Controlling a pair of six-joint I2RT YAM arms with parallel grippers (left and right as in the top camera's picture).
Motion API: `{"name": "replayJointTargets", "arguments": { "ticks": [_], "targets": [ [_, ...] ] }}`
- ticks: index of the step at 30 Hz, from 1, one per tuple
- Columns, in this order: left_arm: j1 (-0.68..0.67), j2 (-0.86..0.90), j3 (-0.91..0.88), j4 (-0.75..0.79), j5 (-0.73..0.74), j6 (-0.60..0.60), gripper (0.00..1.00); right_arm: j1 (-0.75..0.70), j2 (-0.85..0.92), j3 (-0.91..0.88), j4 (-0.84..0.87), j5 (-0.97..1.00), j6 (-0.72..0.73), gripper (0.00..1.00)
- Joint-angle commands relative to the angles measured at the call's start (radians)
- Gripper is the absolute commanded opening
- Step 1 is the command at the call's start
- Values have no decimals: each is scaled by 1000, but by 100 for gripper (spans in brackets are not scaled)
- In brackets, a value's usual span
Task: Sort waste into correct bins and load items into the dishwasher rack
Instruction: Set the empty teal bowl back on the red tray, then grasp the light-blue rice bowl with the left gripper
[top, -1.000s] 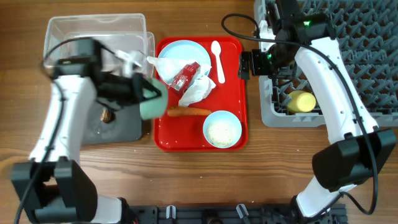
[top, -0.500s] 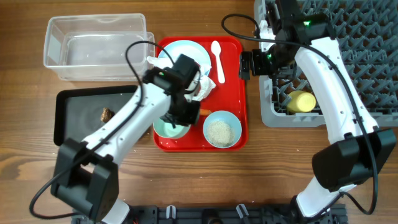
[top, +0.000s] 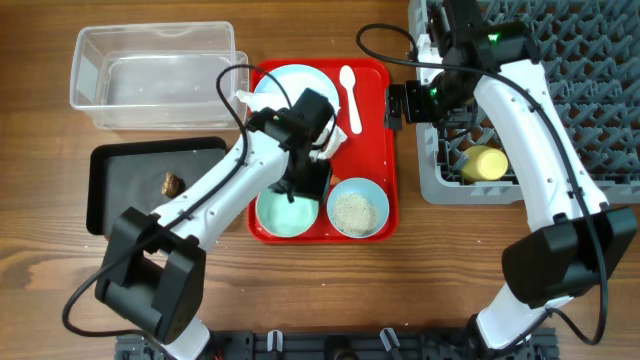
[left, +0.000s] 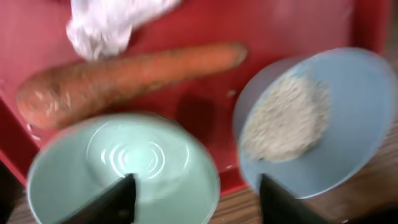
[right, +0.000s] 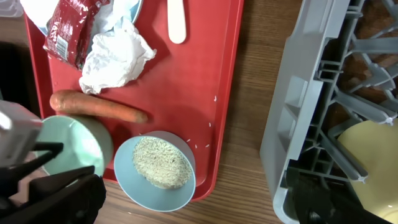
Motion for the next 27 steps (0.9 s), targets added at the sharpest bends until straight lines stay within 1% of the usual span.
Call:
{"name": "replayJointTargets", "arguments": {
  "ticks": [1, 3, 5, 8, 11, 13, 16, 20, 21, 22, 23, 25, 26, 27],
  "targets": [
    [1, 2, 82, 79, 32, 45, 70, 1, 2, -2, 2, 18, -13, 99],
    [-8, 14, 82, 138, 39, 89, 73, 1, 2, -2, 4, 18, -14, 99],
    [-18, 35, 82, 167, 39, 136, 74, 1, 2, -2, 5, 21, -14, 99],
    [-27, 68, 82, 169, 40, 183, 75, -3, 2, -2, 11, 26, -14, 99],
    [-53, 84, 82, 166, 71, 232, 75, -14, 2, -2, 26, 26, -14, 99],
    [-92, 80, 82, 166, 93, 246, 75, -30, 2, -2, 32, 26, -15, 99],
    [-195, 80, 85, 165, 92, 244, 74, -55, 2, -2, 34, 25, -27, 99],
    [-290, 80, 96, 164, 90, 161, 74, -59, 2, -2, 35, 26, -37, 99],
    [-309, 80, 96, 161, 74, 129, 73, -59, 2, -2, 40, 25, -37, 99],
    [-331, 80, 96, 161, 28, 70, 72, -59, 2, -2, 47, 25, -37, 99],
    [-345, 83, 96, 161, -5, 36, 72, -59, 2, -2, 50, 26, -37, 99],
    [-377, 101, 96, 151, -131, -53, 63, -59, 2, -2, 56, 26, -36, 99],
    [-384, 113, 96, 145, -162, -78, 57, -59, 2, -2, 56, 26, -37, 99],
    [-393, 130, 95, 142, -172, -90, 56, -59, 2, -2, 55, 29, -37, 99]
  ]
}}
